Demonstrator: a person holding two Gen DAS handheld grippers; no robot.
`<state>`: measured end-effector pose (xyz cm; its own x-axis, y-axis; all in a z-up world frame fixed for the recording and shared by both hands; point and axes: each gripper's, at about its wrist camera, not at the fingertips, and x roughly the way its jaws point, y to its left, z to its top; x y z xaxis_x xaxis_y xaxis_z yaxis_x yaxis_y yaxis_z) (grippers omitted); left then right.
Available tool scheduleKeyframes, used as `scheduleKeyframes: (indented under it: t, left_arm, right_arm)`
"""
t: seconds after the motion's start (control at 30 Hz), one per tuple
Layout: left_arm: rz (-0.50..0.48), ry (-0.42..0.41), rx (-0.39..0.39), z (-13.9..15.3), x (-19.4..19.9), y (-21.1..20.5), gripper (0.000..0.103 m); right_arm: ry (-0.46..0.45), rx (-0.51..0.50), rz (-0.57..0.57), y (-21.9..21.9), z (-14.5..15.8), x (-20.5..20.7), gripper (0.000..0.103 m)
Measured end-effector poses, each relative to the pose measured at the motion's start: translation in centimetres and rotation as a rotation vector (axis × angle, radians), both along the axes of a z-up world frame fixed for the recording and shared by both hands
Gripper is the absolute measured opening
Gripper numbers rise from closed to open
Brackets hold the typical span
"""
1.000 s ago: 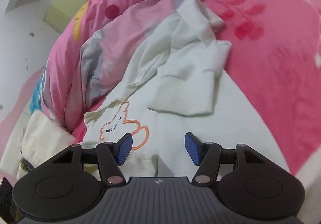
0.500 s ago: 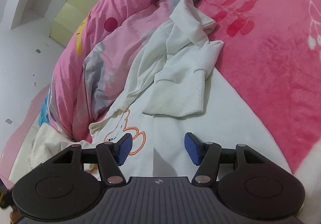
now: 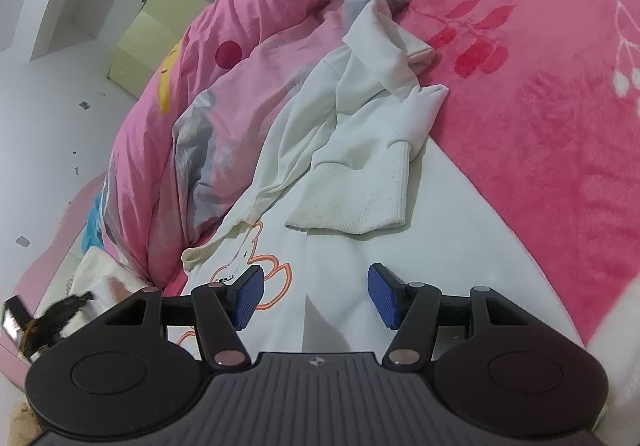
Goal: Fold clothes
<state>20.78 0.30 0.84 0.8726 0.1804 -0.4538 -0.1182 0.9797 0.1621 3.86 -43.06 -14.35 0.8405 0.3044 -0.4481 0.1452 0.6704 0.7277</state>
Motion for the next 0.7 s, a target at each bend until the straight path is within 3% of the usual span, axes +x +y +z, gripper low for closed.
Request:
scheduleKeyframes:
  t: [0.03, 0.13, 0.2, 0.23, 0.4, 0.7]
  left_arm:
    - [-0.023, 0.052, -0.003, -0.7, 0.2, -0.3, 0.017]
    - [-0.053, 0.127, -0.007, -2.6, -0.8, -0.8, 0.041]
    - [-0.046, 0.131, -0.011, -3.2, -2.0, -0.9, 0.068]
    - [-0.041, 0.124, -0.017, -3.3, -2.7, -0.8, 0.073]
    - [-0.065, 0.104, -0.095, -2.6, -5.1, -0.5, 0.080]
    - [-0.154, 0.116, -0.141, -1.7, -6.9, -2.3, 0.083]
  right_arm:
    - [-0.001, 0.000, 0.000, 0.0, 0.0, 0.0, 0.060]
    - [-0.002, -0.002, 0.001, 0.0, -0.1, 0.0, 0.060]
    - [-0.001, -0.002, 0.003, -0.1, -0.1, 0.0, 0.060]
    - [0.001, -0.003, 0.003, -0.1, -0.1, 0.0, 0.060]
    - [0.010, -0.001, 0.000, -0.1, 0.0, 0.2, 0.060]
    - [0.010, -0.002, 0.000, -0.1, 0.1, 0.2, 0.060]
